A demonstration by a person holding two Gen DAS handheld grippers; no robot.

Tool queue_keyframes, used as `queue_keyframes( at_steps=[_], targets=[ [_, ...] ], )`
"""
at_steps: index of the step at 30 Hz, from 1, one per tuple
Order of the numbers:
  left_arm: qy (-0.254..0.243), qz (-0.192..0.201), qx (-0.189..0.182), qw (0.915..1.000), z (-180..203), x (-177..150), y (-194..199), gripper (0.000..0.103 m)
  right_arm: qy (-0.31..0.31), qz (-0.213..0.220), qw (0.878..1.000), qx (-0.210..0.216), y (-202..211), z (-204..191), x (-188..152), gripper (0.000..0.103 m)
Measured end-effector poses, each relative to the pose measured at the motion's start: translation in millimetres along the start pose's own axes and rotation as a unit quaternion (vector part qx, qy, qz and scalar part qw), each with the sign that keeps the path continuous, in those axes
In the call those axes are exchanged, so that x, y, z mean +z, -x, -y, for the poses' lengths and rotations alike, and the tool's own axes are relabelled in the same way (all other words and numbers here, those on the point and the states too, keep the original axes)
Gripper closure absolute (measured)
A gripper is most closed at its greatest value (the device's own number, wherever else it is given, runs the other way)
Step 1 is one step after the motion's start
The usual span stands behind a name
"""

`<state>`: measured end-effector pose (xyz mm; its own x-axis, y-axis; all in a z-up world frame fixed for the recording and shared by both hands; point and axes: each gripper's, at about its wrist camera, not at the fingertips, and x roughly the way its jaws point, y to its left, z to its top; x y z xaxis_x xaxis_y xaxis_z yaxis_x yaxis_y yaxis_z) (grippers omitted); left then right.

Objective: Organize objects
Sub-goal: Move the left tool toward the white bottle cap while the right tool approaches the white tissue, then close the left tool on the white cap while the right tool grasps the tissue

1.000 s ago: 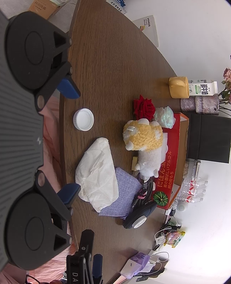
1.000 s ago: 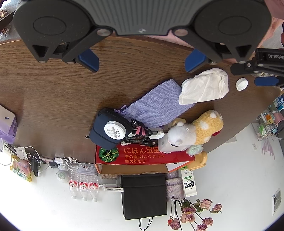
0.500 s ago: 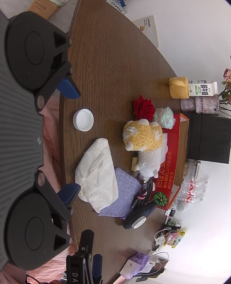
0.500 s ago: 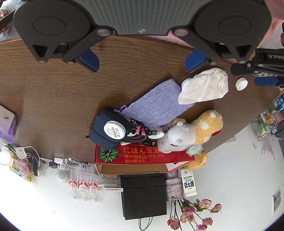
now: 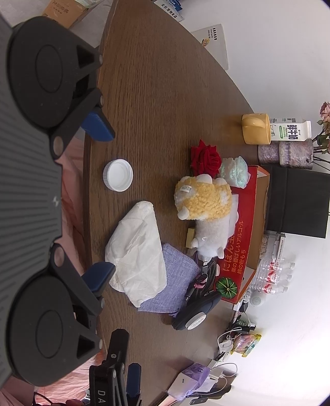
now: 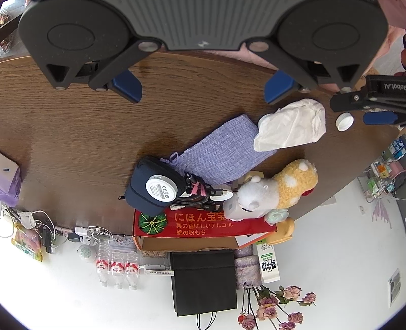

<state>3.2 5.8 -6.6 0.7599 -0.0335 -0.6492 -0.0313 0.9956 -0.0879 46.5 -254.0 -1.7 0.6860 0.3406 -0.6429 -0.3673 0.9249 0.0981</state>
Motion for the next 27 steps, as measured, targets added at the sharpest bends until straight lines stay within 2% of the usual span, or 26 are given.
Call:
queue_keyframes(
  at_steps=[11, 13, 22, 23, 24, 25, 27],
  targets=[
    [0.015, 0.006, 0.015, 0.9998, -10, 3, -5, 0.000, 0.012, 0.014, 1.000, 0.002, -3, 0, 2, 0.000],
    [0.015, 0.009, 0.015, 0.9997, -11, 3, -5, 0.004, 0.015, 0.017, 1.000, 0.006, -4, -1, 3, 0.000],
    [0.005, 0.014, 0.032, 0.9994, -12, 3, -8, 0.040, 0.028, 0.026, 0.999, 0.014, -5, -6, 7, 0.000],
    [0.001, 0.017, 0.036, 0.9992, -10, 2, -8, 0.050, 0.029, 0.026, 0.999, 0.015, -6, -7, 8, 0.000],
    [-0.002, 0.019, 0.039, 0.9991, -10, 2, -8, 0.064, 0.030, 0.026, 0.999, 0.016, -6, -8, 8, 0.000],
    [-0.002, 0.020, 0.041, 0.9989, -10, 2, -8, 0.073, 0.031, 0.025, 0.999, 0.017, -7, -9, 8, 0.000],
    [-0.005, 0.023, 0.042, 0.9988, -10, 2, -7, 0.074, 0.034, 0.026, 0.999, 0.019, -8, -10, 9, 0.000]
  ],
)
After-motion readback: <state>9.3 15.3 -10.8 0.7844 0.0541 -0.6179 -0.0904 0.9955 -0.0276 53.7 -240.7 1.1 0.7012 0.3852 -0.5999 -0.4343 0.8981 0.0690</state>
